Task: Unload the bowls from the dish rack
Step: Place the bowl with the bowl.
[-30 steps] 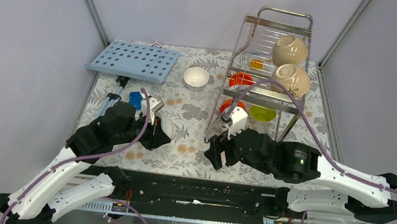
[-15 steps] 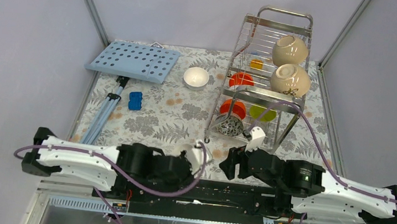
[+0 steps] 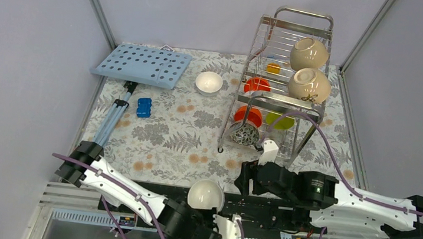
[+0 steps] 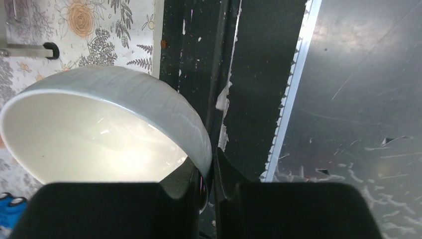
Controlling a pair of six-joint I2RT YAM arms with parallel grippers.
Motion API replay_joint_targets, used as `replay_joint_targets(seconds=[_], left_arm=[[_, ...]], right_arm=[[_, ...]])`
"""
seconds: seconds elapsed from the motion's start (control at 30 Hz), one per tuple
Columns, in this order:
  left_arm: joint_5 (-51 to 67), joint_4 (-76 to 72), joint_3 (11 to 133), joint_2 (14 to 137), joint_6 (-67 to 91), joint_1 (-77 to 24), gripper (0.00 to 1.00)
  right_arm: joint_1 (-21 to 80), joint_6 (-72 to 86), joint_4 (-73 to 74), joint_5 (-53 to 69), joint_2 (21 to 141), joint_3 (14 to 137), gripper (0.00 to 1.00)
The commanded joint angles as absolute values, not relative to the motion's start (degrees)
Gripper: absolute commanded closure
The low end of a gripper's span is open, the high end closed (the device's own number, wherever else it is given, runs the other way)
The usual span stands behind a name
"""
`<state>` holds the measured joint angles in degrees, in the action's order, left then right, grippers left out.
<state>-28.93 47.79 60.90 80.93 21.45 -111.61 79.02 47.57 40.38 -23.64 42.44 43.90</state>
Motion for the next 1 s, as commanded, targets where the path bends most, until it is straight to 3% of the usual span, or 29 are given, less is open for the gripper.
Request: replay_joint_targets(seconds=[0.0, 0.3, 0.73, 0.97], left_arm=[[-29.9, 44.8, 58.9, 79.8, 10.9, -113.1, 1.00], [-23.9, 39.2, 53.8, 80.1, -12.0, -116.1, 1.00], [-34.7, 37.7, 48.4, 84.2, -34.8, -117.5, 1.00], [-33.0, 37.7, 48.5, 83.0, -38.8, -117.6, 1.00]], right_arm=[[79.4, 45.2, 41.1, -20.6, 44.5, 46.9, 0.23], [79.4, 42.9, 42.8, -17.7, 49.8, 49.8, 0.23], [79.5, 42.2, 39.5, -14.4, 54.4, 47.2, 0.25], [80.3, 41.2, 37.5, -13.9, 57.8, 49.1, 0.26]])
